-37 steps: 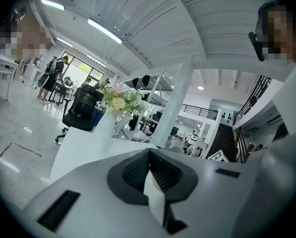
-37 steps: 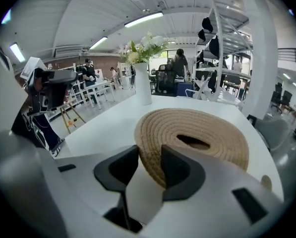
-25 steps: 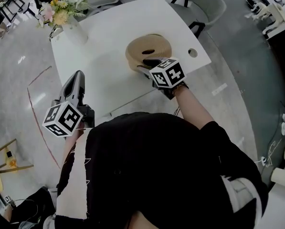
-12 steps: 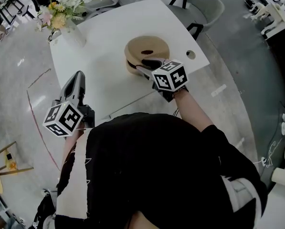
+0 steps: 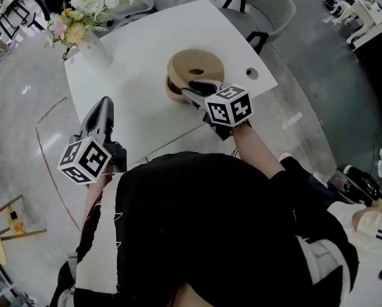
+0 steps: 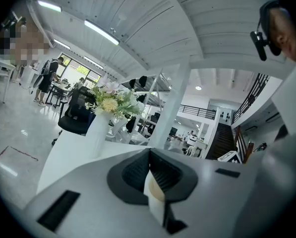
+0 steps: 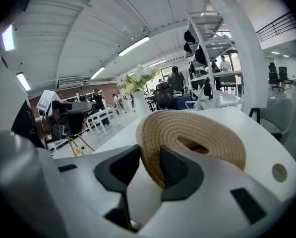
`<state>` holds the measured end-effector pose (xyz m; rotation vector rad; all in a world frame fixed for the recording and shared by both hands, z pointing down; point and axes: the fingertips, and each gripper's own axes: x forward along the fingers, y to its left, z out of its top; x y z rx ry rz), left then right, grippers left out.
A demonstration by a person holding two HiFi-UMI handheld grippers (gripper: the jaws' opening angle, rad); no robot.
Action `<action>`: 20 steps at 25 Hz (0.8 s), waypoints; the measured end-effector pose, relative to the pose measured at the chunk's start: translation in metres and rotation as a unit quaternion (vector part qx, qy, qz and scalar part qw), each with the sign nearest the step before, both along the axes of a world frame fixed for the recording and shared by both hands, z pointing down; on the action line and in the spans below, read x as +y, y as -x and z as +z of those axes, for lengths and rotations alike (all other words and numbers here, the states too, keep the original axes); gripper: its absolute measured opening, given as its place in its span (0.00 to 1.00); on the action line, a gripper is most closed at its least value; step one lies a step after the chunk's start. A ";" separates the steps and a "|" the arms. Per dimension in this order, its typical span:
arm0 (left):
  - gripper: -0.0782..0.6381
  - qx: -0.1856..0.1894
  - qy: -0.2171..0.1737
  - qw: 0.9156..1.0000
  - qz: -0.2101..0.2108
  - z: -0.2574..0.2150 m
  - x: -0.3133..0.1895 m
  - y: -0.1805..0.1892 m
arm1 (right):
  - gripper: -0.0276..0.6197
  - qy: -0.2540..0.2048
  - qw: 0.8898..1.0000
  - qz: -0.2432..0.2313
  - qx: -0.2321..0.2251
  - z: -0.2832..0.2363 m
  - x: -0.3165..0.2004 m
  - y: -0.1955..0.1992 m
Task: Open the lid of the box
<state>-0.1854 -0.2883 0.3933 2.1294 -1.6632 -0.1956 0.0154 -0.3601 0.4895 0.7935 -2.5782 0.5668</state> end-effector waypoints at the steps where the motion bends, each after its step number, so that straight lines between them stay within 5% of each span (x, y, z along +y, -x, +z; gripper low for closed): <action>1: 0.12 0.000 0.000 1.000 0.001 0.000 0.000 -0.001 | 0.25 0.000 1.000 0.003 -0.004 -0.001 0.000 -0.001; 20: 0.12 0.002 0.004 1.000 0.013 0.004 0.000 -0.015 | 0.18 -0.032 0.997 0.053 -0.050 -0.026 -0.006 -0.030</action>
